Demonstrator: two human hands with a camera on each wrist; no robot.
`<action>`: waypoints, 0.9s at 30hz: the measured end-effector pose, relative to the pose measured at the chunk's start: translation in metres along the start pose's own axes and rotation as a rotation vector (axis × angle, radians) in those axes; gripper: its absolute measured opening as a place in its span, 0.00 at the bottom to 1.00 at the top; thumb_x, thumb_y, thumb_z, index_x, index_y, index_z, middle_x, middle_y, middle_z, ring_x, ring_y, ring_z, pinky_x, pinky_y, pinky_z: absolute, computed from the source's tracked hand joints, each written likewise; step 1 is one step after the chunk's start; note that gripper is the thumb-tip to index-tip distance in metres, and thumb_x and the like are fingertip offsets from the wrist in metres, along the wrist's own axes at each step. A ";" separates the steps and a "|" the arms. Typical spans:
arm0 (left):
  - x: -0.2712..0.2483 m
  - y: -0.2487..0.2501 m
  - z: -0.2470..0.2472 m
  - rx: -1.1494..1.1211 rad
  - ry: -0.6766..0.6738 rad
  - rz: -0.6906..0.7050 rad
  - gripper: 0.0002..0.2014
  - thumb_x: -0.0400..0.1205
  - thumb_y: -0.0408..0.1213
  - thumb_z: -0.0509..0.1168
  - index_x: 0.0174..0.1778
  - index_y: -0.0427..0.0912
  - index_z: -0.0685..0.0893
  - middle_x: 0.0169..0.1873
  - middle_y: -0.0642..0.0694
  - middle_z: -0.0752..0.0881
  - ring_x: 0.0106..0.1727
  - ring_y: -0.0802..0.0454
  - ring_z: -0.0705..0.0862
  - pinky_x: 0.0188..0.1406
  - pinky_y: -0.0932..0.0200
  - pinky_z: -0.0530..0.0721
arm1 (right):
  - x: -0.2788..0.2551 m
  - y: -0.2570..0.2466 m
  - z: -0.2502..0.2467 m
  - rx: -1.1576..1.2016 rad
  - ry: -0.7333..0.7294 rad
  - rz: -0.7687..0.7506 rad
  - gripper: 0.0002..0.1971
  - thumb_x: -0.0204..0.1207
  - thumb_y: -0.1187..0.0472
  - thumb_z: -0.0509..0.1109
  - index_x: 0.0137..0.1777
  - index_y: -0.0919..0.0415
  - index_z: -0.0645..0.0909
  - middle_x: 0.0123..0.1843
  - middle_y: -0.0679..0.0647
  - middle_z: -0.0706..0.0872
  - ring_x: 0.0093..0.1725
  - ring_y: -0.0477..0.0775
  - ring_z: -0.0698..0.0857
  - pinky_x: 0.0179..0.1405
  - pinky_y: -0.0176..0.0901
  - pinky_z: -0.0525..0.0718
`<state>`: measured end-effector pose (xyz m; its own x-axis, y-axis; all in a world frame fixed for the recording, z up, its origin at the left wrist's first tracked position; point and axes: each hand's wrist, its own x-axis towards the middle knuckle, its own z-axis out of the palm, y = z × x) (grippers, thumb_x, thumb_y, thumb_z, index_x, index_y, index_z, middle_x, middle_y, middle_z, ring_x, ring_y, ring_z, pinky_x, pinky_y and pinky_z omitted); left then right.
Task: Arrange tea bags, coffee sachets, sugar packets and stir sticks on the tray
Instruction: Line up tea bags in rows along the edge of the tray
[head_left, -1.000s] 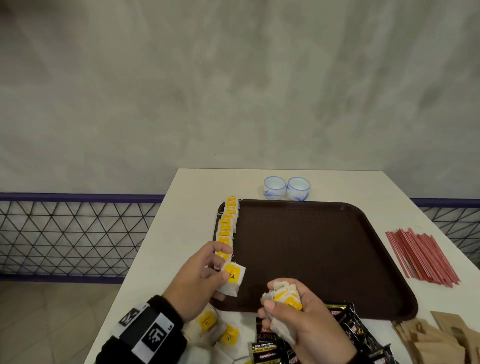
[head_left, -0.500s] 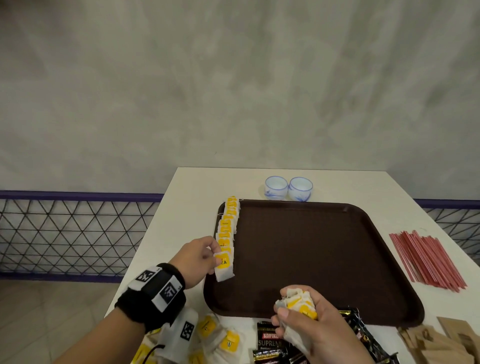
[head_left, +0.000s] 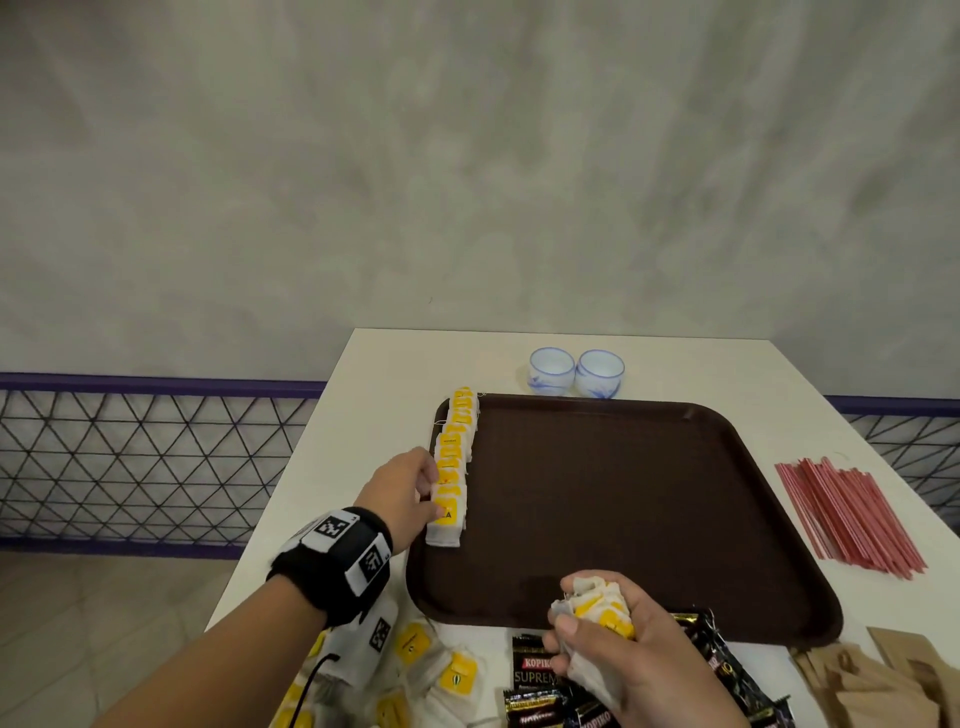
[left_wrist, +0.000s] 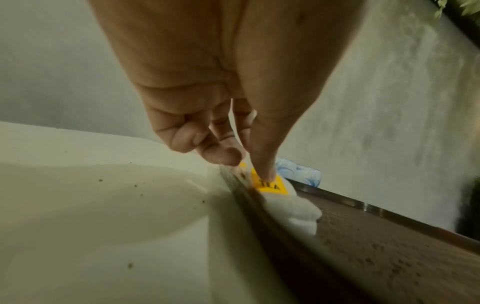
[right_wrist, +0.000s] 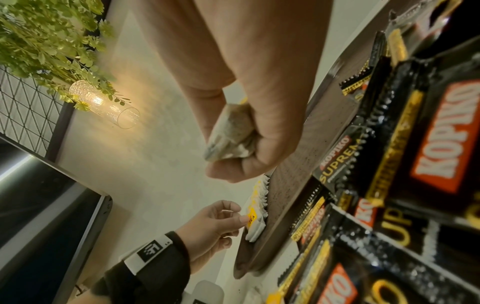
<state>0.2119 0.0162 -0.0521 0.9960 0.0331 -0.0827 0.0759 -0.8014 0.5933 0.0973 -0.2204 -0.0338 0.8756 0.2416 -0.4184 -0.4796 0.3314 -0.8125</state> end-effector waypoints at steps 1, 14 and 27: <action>-0.001 0.001 -0.003 0.004 0.024 -0.004 0.15 0.73 0.35 0.74 0.48 0.50 0.75 0.44 0.51 0.80 0.43 0.54 0.79 0.44 0.62 0.76 | -0.001 -0.001 0.001 0.011 -0.005 0.003 0.42 0.37 0.67 0.90 0.56 0.72 0.80 0.39 0.70 0.86 0.35 0.66 0.86 0.32 0.51 0.86; -0.128 0.082 0.002 -0.091 -0.088 0.473 0.27 0.60 0.66 0.74 0.50 0.62 0.77 0.47 0.64 0.73 0.49 0.65 0.76 0.42 0.72 0.79 | -0.018 -0.018 0.035 0.555 -0.249 0.237 0.27 0.80 0.50 0.65 0.67 0.74 0.79 0.68 0.75 0.79 0.67 0.72 0.80 0.66 0.63 0.79; -0.138 0.075 0.004 -0.254 -0.038 0.350 0.06 0.74 0.37 0.71 0.40 0.55 0.85 0.33 0.54 0.85 0.34 0.57 0.81 0.32 0.69 0.78 | -0.026 -0.001 0.026 0.344 -0.092 0.131 0.16 0.74 0.75 0.63 0.62 0.73 0.78 0.47 0.71 0.88 0.44 0.66 0.87 0.38 0.57 0.89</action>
<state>0.0796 -0.0511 0.0004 0.9617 -0.2400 0.1323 -0.2524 -0.5879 0.7685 0.0736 -0.2034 -0.0122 0.8045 0.3776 -0.4585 -0.5918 0.5759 -0.5641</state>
